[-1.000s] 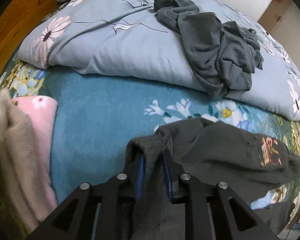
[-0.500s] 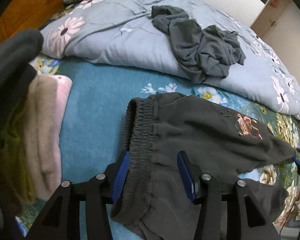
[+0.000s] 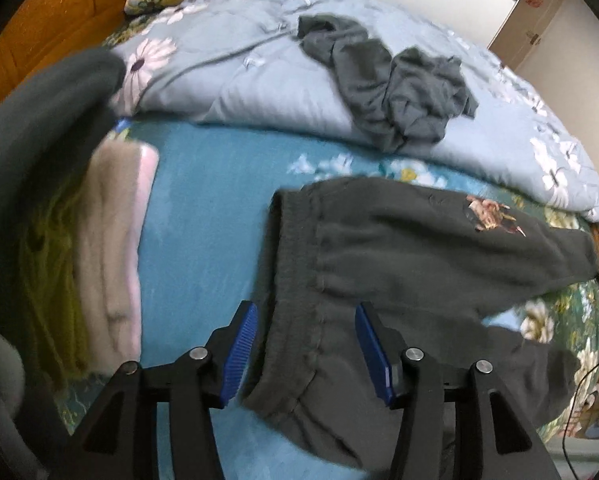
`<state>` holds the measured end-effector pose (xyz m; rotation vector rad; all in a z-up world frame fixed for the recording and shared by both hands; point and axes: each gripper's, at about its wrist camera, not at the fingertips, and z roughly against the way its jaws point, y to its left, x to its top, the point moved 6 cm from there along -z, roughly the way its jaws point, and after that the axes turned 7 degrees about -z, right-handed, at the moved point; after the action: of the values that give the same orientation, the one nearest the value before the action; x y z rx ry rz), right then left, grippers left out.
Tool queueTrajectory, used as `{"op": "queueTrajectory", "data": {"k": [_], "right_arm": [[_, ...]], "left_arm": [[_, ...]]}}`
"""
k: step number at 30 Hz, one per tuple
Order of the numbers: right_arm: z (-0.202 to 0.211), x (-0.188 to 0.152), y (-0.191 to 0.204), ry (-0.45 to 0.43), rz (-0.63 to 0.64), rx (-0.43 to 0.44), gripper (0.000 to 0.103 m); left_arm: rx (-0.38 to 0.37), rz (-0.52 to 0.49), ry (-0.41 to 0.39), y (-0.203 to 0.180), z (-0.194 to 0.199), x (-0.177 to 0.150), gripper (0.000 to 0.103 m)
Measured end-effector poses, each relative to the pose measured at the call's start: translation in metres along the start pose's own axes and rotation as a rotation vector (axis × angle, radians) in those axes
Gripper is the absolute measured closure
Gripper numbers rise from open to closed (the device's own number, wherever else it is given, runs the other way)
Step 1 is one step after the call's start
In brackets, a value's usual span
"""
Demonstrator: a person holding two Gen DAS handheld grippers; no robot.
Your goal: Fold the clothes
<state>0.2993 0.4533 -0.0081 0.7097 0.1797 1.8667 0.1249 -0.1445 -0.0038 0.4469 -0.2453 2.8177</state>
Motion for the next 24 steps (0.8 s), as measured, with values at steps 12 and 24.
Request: {"op": "queueTrajectory", "data": {"k": [12, 24], "right_arm": [[0.033, -0.040, -0.052, 0.001, -0.120, -0.029, 0.069], [0.120, -0.156, -0.126, 0.042, -0.197, -0.041, 0.059]], "left_arm": [[-0.011, 0.018, 0.102, 0.015, -0.023, -0.057, 0.044], [-0.125, 0.099, 0.207, 0.008, -0.064, -0.119, 0.043]]}}
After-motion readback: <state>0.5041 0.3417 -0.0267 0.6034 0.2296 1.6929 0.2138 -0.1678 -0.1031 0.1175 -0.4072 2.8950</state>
